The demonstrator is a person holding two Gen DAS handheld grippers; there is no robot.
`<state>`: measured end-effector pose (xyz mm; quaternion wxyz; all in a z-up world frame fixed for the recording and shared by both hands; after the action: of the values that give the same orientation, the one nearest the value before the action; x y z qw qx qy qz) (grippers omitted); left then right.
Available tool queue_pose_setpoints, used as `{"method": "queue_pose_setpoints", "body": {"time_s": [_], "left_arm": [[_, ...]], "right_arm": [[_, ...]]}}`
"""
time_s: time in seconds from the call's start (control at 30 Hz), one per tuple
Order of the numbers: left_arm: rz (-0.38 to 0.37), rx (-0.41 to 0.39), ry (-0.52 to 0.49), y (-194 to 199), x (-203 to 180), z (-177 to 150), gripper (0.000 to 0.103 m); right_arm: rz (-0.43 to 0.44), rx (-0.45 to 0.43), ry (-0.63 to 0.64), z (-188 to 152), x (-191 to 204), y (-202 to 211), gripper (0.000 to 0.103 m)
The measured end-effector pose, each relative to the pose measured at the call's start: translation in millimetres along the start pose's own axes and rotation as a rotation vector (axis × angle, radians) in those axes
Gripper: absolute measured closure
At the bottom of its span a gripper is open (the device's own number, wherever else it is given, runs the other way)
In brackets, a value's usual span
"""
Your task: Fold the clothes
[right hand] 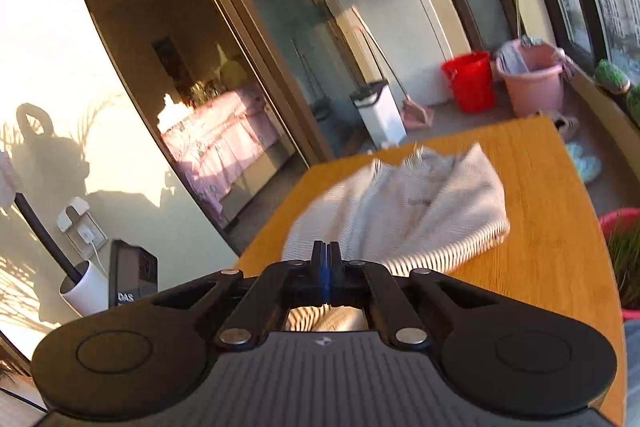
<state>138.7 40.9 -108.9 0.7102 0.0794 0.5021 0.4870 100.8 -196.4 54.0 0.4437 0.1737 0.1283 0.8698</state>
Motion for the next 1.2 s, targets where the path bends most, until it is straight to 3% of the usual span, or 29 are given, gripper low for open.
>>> {"method": "queue_pose_setpoints", "body": {"time_s": [0.07,0.13,0.17,0.2,0.3,0.37,0.4,0.43,0.47,0.57,0.63,0.7,0.8,0.9,1.0,1.07,1.1,1.13,1.17,1.2], "left_arm": [[-0.003,-0.001,0.006,1,2,1,0.0],[-0.004,-0.002,0.007,1,2,1,0.0],[-0.002,-0.001,0.008,1,2,1,0.0],[0.001,-0.001,0.007,1,2,1,0.0],[0.013,0.0,-0.005,-1,2,0,0.0],[0.014,0.002,-0.01,-1,3,0,0.0],[0.011,0.003,-0.009,0,3,0,0.0],[0.006,0.003,-0.006,0,4,0,0.0],[0.0,0.004,-0.003,1,4,1,0.0],[-0.017,0.005,0.004,2,7,1,0.0],[-0.025,0.007,0.006,4,8,-1,0.0],[-0.019,0.005,-0.001,3,7,-1,0.0],[-0.007,-0.004,-0.011,1,5,-2,0.0],[-0.007,-0.022,-0.014,4,5,-6,0.0],[-0.009,-0.037,-0.024,5,5,-8,0.0],[-0.014,-0.041,-0.028,5,4,-8,0.0],[-0.019,-0.042,-0.025,5,4,-8,0.0],[-0.025,-0.043,-0.021,5,5,-8,0.0],[-0.031,-0.044,-0.018,6,6,-8,0.0],[-0.037,-0.045,-0.014,6,6,-9,0.0]], "right_arm": [[-0.106,0.006,0.081,7,-10,15,0.103],[-0.209,0.074,0.184,-8,-17,20,0.099],[-0.216,0.116,0.208,-21,-17,19,0.098],[-0.186,0.155,0.2,-33,-15,15,0.095],[-0.074,0.23,0.15,-65,0,-4,0.066],[0.028,0.286,0.143,-82,17,-22,0.058],[0.075,0.32,0.148,-93,29,-31,0.046],[0.091,0.346,0.163,-100,36,-38,0.038],[0.081,0.369,0.2,-107,41,-45,0.038],[0.015,0.328,0.196,-99,28,-50,0.039],[-0.043,0.286,0.153,-86,5,-52,0.06],[-0.088,0.249,0.126,-70,-17,-59,0.069],[-0.15,0.25,0.012,-55,-59,-90,0.068],[-0.257,0.302,-0.084,-59,-96,-120,0.053],[-0.252,0.316,-0.17,-67,-109,-135,0.05],[-0.222,0.303,-0.192,-64,-107,-138,0.066],[-0.213,0.285,-0.18,-55,-104,-138,0.085],[-0.207,0.266,-0.166,-45,-100,-136,0.096],[-0.185,0.226,-0.139,-30,-93,-134,0.103],[-0.174,0.169,-0.102,-11,-84,-130,0.103]]}}
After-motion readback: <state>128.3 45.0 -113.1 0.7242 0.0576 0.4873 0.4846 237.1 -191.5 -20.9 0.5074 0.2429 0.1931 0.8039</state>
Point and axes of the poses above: each gripper's, at about its wrist camera, not at the fingertips, and y roughly against the way its jaws point, x to its left, z to its top, the point moved 9 cm from there along -y, roughly the way its jaws point, and after that the axes turned 13 degrees about y, right-handed, at the moved point
